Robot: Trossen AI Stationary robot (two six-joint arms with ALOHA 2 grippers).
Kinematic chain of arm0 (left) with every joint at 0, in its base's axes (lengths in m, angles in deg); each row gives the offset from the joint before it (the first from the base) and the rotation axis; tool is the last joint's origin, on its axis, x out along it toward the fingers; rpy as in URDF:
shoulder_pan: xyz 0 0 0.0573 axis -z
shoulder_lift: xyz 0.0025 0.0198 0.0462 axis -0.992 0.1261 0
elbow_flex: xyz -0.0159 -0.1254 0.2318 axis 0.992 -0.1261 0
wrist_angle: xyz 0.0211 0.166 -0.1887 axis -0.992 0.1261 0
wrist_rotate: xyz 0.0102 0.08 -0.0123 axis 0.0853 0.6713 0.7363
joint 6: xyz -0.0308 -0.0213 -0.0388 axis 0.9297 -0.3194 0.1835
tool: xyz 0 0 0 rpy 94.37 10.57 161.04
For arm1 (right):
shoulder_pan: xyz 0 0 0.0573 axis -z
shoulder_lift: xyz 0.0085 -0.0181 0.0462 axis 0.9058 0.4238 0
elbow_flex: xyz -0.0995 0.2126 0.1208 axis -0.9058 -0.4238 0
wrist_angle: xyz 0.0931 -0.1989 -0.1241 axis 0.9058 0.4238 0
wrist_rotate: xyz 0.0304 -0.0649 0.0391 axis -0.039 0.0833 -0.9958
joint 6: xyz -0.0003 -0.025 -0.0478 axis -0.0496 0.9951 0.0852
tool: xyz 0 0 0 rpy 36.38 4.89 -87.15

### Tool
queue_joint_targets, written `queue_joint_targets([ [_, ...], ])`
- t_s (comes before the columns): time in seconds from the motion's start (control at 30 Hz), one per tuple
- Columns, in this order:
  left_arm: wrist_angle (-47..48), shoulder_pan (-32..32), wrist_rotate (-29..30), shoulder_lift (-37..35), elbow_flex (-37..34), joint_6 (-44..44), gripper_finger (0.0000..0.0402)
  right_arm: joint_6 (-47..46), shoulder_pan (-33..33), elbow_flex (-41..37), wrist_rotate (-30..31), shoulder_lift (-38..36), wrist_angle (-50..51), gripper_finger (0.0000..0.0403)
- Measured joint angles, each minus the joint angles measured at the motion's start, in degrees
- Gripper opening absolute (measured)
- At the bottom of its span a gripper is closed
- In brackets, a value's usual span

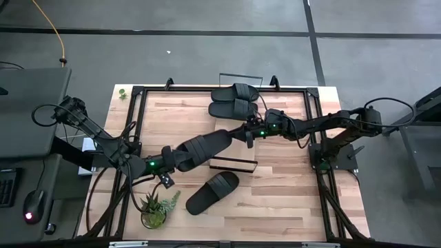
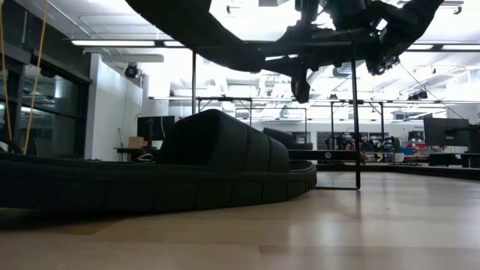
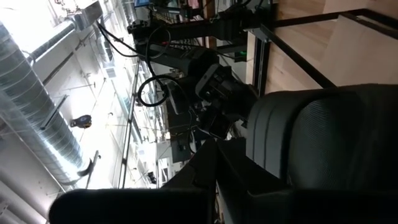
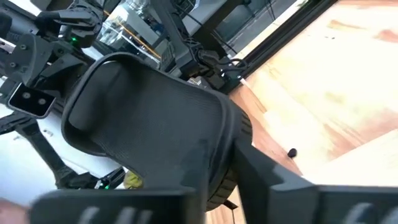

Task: Pick and place slides into the shelf
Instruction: Put the top black slide on the shelf

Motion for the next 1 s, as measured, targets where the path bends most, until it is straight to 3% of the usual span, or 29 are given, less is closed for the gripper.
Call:
queue_joint_targets([
  [0.1, 0.0, 0.0, 0.1, 0.0, 0.0, 0.0, 0.0, 0.5, 0.0, 0.0, 0.7, 0.0, 0.0, 0.001],
  [0.4, 0.0, 0.0, 0.2, 0.0, 0.0, 0.0, 0.0, 1.5, 0.0, 0.0, 2.0, 0.0, 0.5, 0.0003],
  [0.67, -0.5, -0.1, 9.2, 0.1, 0.0, 0.0, 0.0, 1.9, 1.5, 0.2, 3.9, -0.1, 1.5, 0.0001],
  [1.0, -0.4, -0.1, 14.3, 0.1, -0.1, 0.2, 0.0, 3.1, 2.8, 0.2, 6.4, -5.6, 5.7, 0.0],
])
